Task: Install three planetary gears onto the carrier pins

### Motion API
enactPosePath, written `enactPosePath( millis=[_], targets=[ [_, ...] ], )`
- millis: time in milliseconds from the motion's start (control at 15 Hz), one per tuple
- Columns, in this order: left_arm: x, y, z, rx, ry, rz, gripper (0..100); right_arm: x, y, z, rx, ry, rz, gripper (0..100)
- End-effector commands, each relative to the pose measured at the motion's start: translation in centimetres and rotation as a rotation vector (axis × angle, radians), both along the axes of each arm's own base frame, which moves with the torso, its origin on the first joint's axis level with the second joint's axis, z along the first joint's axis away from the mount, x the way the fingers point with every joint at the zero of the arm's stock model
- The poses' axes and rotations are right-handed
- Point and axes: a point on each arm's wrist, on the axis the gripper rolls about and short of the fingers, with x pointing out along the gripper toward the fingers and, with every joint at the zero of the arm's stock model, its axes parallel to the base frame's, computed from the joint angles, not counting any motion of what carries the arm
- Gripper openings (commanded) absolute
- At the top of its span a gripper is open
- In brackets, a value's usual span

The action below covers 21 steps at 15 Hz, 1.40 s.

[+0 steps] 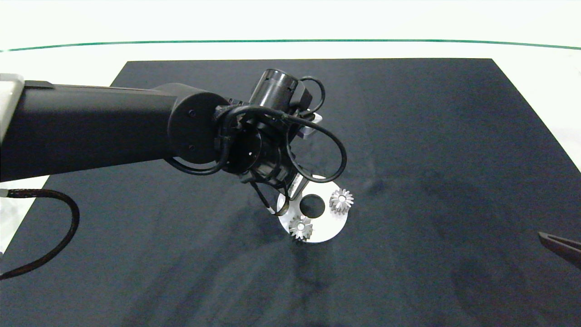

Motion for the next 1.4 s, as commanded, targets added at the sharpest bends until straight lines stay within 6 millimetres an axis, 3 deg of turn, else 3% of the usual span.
enactPosePath(
  millis=[67, 1267, 1333, 1400],
  targets=[
    [-0.12, -0.1, -0.12, 0.005, 0.005, -0.003, 10, -0.03, -0.01, 0.0, -0.002, 0.0, 0.0, 100],
    [0.07, -0.66, -0.61, 0.009, 0.007, -0.007, 10, -0.07, -0.03, 0.01, -0.002, -0.001, 0.0, 100],
    [0.12, -0.63, -0.62, 0.007, 0.007, -0.005, 100, -0.07, -0.03, 0.01, -0.002, -0.001, 0.0, 100],
    [0.14, -0.65, -0.59, 0.003, 0.003, -0.005, 100, -0.07, -0.03, 0.01, -0.002, -0.001, 0.0, 100]
  ],
)
